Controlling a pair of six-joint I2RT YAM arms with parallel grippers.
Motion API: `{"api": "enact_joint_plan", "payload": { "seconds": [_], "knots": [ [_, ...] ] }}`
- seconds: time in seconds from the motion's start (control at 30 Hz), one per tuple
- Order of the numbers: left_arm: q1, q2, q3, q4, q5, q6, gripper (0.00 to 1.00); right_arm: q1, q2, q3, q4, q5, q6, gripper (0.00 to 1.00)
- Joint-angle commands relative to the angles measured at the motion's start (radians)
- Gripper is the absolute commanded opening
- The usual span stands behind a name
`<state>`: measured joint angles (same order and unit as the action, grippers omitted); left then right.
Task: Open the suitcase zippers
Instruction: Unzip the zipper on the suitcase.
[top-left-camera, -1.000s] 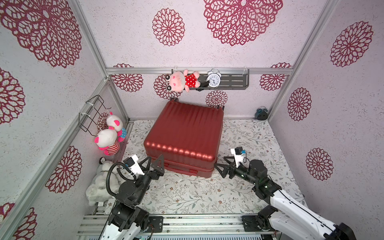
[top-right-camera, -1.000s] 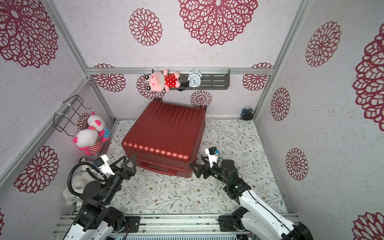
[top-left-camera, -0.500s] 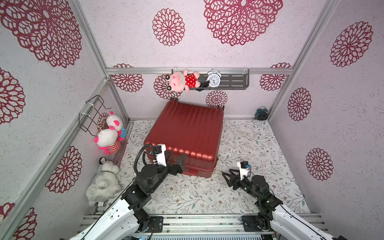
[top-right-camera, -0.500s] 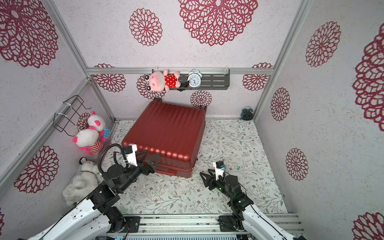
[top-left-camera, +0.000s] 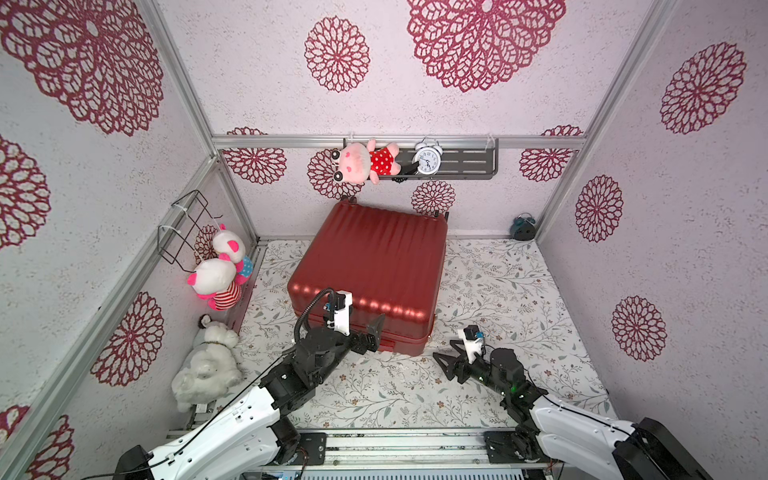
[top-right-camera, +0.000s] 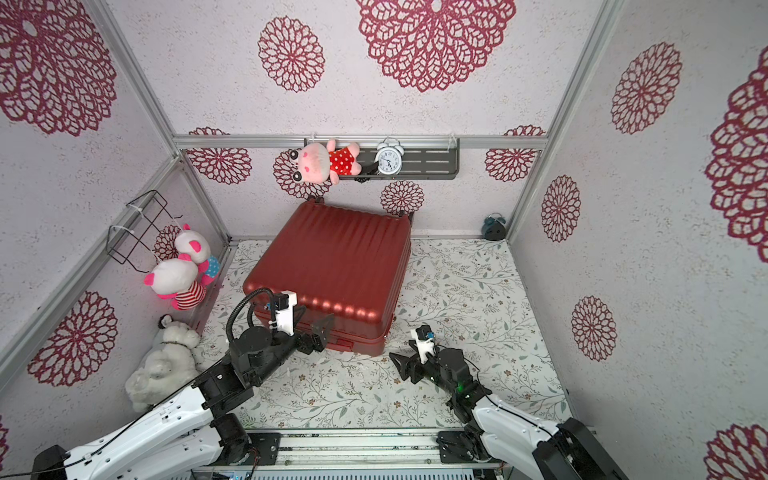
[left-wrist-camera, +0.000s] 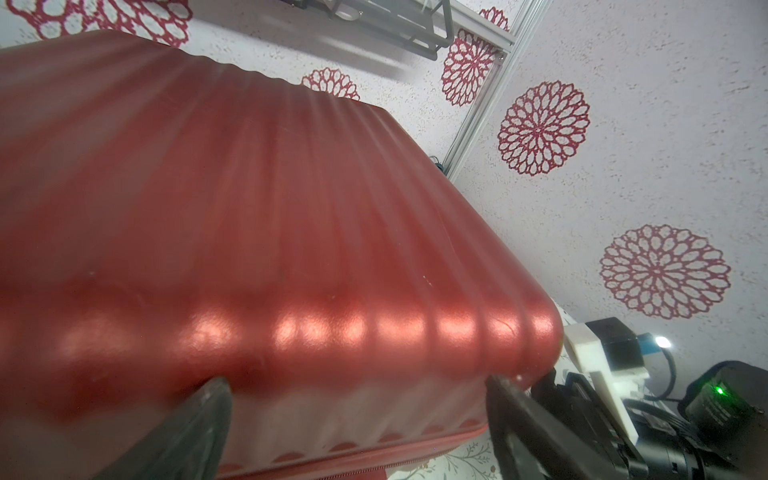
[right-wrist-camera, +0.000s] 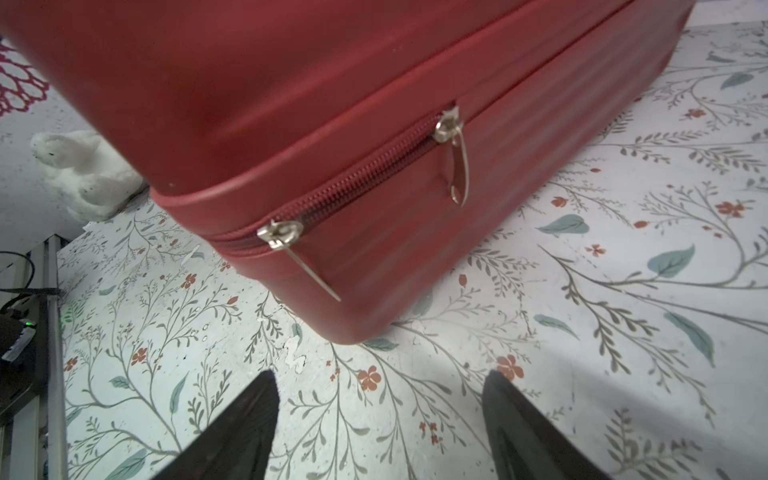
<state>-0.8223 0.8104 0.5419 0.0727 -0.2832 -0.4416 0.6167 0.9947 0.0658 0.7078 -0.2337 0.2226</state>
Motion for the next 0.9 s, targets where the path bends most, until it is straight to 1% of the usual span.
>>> {"api": "enact_joint_plan", "payload": {
  "seconds": [0.0, 0.2, 0.27, 0.3, 0.43, 0.53, 0.6, 0.73, 0.87],
  "knots": [
    [-0.009, 0.014, 0.024, 0.031, -0.025, 0.020, 0.98, 0.005, 0.074, 0.055, 0.094, -0.068, -0.096, 0.80],
    [-0.008, 0.036, 0.030, 0.035, -0.016, 0.017, 0.98, 0.005, 0.242, 0.086, 0.274, -0.154, -0.110, 0.65],
    [-0.010, 0.040, 0.029, 0.043, -0.013, 0.014, 0.98, 0.005, 0.289, 0.097, 0.322, -0.159, -0.113, 0.59],
    [-0.009, 0.043, 0.029, 0.046, -0.007, 0.012, 0.98, 0.005, 0.312, 0.097, 0.355, -0.158, -0.111, 0.57],
    [-0.013, 0.057, 0.030, 0.050, 0.000, 0.011, 0.98, 0.005, 0.374, 0.092, 0.467, -0.178, -0.096, 0.52],
    [-0.013, 0.065, 0.032, 0.051, -0.004, 0.013, 0.98, 0.005, 0.400, 0.091, 0.517, -0.188, -0.084, 0.44],
    [-0.012, 0.072, 0.035, 0.052, 0.002, 0.012, 0.98, 0.005, 0.410, 0.091, 0.535, -0.196, -0.084, 0.37],
    [-0.016, 0.078, 0.036, 0.053, 0.001, 0.016, 0.98, 0.005, 0.408, 0.088, 0.538, -0.204, -0.088, 0.35],
    [-0.018, 0.079, 0.038, 0.053, -0.001, 0.017, 0.98, 0.005, 0.400, 0.084, 0.522, -0.196, -0.099, 0.34]
  ]
}}
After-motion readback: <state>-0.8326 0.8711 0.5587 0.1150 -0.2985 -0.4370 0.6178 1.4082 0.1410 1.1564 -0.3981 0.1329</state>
